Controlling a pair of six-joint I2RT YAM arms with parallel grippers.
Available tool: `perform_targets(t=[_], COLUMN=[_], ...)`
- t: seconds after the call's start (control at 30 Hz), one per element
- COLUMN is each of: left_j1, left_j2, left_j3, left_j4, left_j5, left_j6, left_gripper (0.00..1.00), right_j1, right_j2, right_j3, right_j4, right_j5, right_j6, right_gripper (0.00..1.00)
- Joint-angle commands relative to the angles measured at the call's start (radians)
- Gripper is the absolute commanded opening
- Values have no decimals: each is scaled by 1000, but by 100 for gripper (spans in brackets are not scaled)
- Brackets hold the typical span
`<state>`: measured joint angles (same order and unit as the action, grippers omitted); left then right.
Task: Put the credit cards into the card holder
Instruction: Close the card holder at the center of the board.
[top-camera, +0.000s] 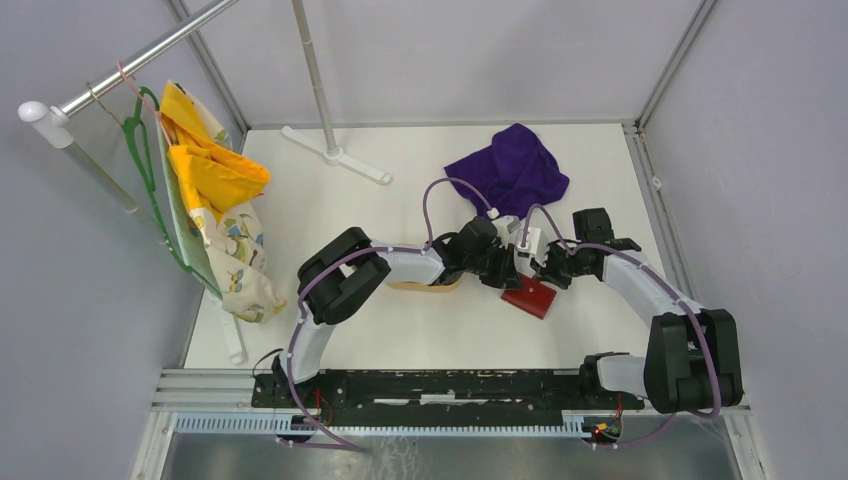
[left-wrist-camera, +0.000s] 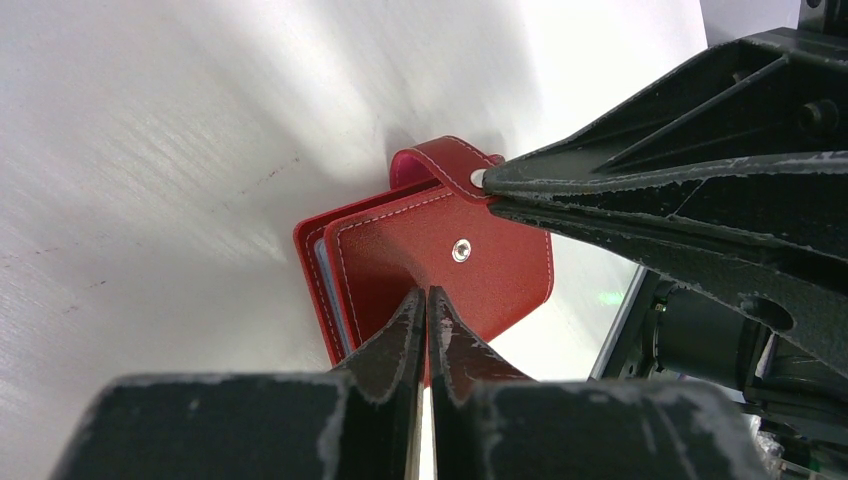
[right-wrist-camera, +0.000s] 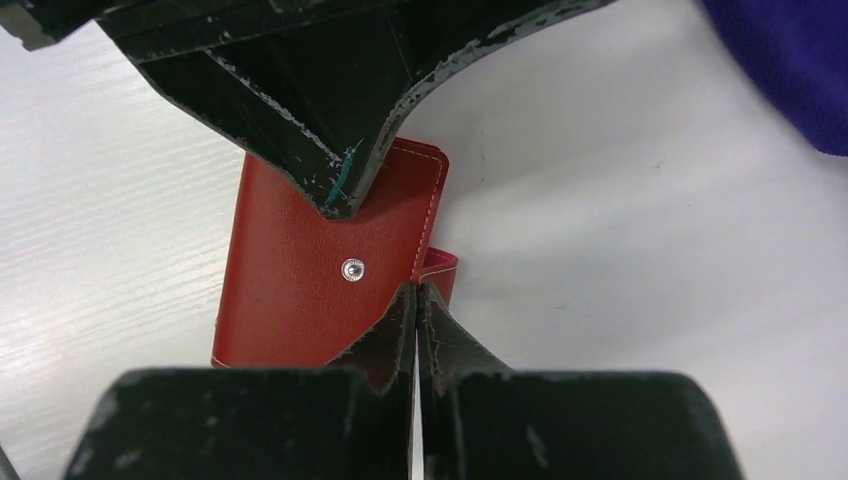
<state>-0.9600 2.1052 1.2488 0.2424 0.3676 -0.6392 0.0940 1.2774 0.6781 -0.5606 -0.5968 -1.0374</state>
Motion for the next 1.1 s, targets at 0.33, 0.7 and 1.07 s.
perform_targets(t=[0.33, 0.7, 1.07], left_j1=[-5, -6, -7], left_j2=[39, 45, 67], left_j3=[-19, -10, 10], left_j4=[-25, -27, -46], left_j5=[-19, -15, -14], left_j6=[-20, -25, -33], left_gripper=[9, 9, 7], right_j1=[-2, -4, -4], right_j2=[32, 12, 35], right_j3=[32, 30, 31], right_j4=[-38, -17, -48], right_j5=[2, -4, -64], right_j6=[147, 182, 187], right_gripper=[7, 0, 0])
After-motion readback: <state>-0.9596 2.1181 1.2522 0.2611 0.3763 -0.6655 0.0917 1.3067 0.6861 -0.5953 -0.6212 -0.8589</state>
